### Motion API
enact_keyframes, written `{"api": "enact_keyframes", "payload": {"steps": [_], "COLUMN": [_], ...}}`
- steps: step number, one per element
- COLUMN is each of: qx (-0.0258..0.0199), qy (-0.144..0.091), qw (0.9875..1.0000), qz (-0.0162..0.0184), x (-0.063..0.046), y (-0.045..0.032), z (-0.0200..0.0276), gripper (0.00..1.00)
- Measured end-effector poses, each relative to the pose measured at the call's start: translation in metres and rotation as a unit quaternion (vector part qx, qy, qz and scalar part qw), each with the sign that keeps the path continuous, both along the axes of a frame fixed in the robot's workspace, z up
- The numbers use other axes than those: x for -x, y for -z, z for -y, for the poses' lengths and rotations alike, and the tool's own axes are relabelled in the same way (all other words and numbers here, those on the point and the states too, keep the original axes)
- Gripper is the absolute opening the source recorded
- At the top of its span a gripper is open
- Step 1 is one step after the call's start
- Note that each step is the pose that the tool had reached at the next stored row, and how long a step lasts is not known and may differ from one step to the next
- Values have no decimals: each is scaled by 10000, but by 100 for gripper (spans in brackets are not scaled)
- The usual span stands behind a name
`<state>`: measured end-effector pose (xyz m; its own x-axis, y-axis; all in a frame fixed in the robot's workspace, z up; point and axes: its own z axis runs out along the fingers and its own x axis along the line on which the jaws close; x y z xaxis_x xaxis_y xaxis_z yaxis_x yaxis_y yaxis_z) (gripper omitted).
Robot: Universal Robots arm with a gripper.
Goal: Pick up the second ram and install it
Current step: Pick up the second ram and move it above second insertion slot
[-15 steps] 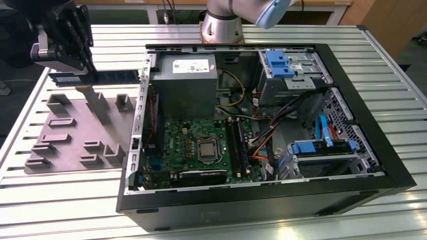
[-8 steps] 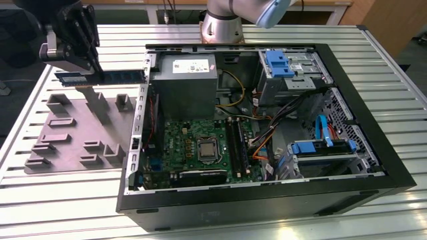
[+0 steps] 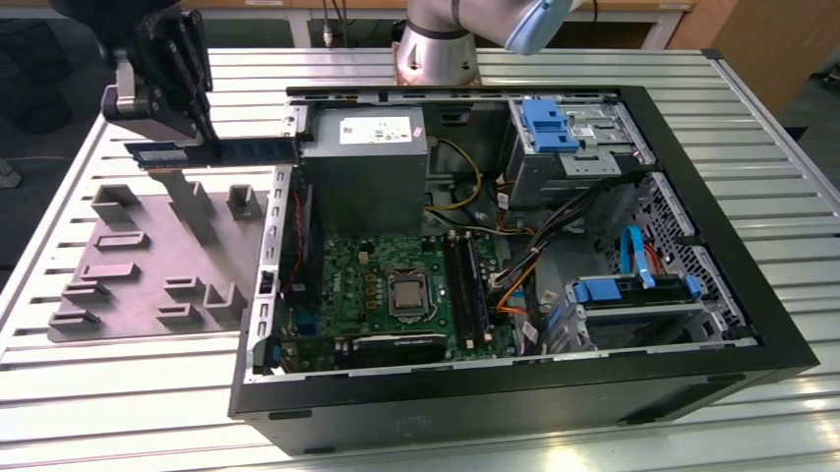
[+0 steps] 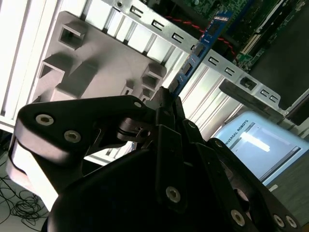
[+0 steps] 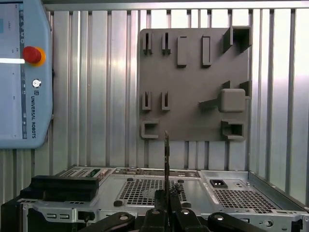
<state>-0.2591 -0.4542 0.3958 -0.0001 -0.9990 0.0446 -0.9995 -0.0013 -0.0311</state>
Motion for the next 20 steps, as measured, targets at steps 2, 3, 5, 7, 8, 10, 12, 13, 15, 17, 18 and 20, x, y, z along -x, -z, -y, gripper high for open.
{"api": "enact_keyframes", "payload": {"steps": [2,3,5,7,8,10,12,13,15,17,18,20], "qx": [0,0,1,0,0,0,0,0,0,0,1,0], "qy": [0,0,0,0,0,0,0,0,0,0,0,0], "qw": [10000,10000,10000,10000,10000,10000,10000,10000,10000,10000,10000,10000], "qz": [0,0,0,0,0,0,0,0,0,0,-1,0], "x": [-40,-62,-104,-147,-170,-214,-258,-281,-326,-372,-397,-446], "y": [0,0,-1,0,0,0,0,0,-1,0,-1,0], "z": [0,0,0,0,0,0,0,0,0,0,0,0], "gripper": [14,14,14,14,14,14,14,14,14,14,14,14]}}
